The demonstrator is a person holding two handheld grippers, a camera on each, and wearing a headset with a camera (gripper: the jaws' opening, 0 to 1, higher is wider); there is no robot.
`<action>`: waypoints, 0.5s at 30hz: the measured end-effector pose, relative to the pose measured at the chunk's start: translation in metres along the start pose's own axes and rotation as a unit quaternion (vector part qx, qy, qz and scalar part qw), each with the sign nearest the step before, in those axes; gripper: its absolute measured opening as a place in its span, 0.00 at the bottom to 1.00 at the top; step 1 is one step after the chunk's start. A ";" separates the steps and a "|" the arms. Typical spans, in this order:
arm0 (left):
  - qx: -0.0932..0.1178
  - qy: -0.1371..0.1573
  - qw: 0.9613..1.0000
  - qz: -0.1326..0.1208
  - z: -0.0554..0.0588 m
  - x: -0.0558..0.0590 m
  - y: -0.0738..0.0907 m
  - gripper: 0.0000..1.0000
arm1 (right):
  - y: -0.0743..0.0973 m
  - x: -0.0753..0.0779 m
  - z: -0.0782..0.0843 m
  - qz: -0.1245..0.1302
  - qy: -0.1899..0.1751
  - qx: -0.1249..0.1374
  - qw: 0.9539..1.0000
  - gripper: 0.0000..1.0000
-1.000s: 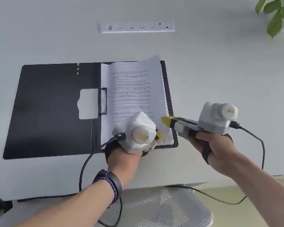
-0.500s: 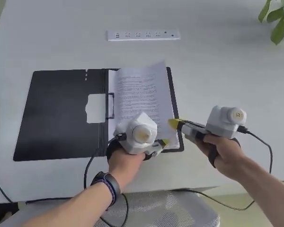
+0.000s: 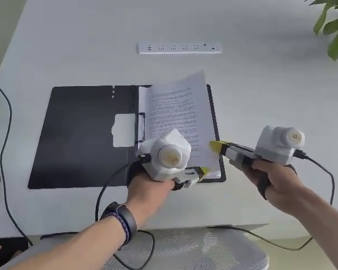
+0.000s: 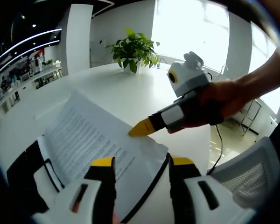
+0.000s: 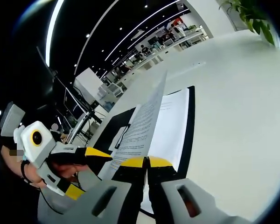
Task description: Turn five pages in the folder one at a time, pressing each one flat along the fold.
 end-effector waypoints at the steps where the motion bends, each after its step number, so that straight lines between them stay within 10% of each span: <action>1: 0.001 0.001 1.000 -0.001 0.000 -0.001 0.002 0.44 | 0.001 -0.001 -0.001 -0.001 0.003 0.001 1.000 0.00; 15: 0.021 0.026 0.999 -0.037 0.010 -0.030 0.048 0.53 | 0.003 -0.012 -0.007 -0.017 0.017 0.008 1.000 0.00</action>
Point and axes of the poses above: the centre of the closed fingertips' face, and the gripper's own axes: y roughly backward along the fingers, x roughly to its right, z roughly out of its underside, the point moved 8 cm from there along y, roughly backward along the fingers, and after that the axes turned 7 degrees about y, right-handed, at the moved point
